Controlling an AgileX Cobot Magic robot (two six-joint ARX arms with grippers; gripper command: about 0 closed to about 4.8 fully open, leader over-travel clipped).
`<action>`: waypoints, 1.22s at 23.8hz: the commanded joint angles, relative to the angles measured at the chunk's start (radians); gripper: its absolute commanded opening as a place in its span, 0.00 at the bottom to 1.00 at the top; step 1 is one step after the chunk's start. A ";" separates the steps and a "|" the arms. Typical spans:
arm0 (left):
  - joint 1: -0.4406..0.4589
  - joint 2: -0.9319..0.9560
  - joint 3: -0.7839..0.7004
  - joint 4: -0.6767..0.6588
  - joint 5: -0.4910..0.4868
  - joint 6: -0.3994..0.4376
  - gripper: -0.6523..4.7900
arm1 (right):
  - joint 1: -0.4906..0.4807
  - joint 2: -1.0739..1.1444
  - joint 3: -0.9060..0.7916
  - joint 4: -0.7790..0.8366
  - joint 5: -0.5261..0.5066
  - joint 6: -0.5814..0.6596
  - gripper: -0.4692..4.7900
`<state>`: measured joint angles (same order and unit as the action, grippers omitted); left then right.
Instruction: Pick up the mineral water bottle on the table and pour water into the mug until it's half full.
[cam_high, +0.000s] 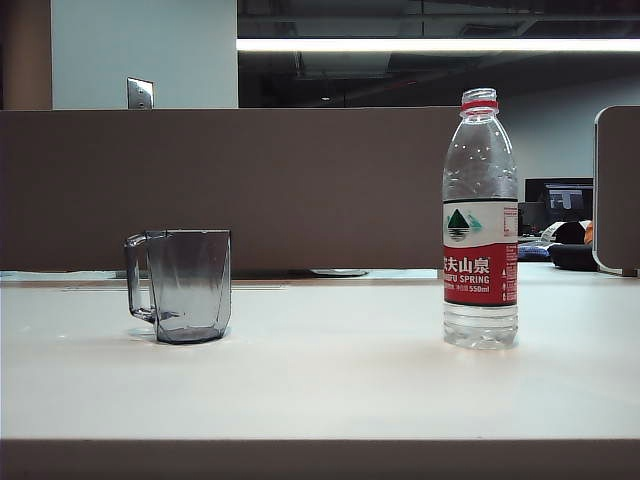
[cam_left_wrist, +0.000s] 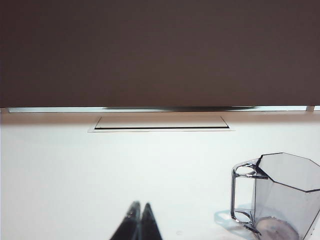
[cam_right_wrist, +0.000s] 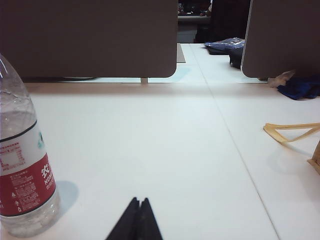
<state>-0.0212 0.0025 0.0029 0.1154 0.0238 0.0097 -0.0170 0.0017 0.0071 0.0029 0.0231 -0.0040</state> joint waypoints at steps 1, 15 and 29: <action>0.001 0.000 0.003 0.012 0.006 0.000 0.11 | -0.001 -0.001 -0.002 0.033 0.004 0.004 0.09; 0.001 0.010 0.193 -0.218 -0.024 -0.071 0.11 | 0.001 -0.001 0.161 0.038 0.000 0.274 0.09; -0.066 0.429 0.758 -0.446 0.200 -0.111 0.11 | 0.001 0.431 0.892 -0.472 -0.051 0.200 0.09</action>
<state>-0.0753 0.4210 0.7422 -0.3107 0.2001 -0.1051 -0.0162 0.4015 0.8673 -0.4049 -0.0158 0.1978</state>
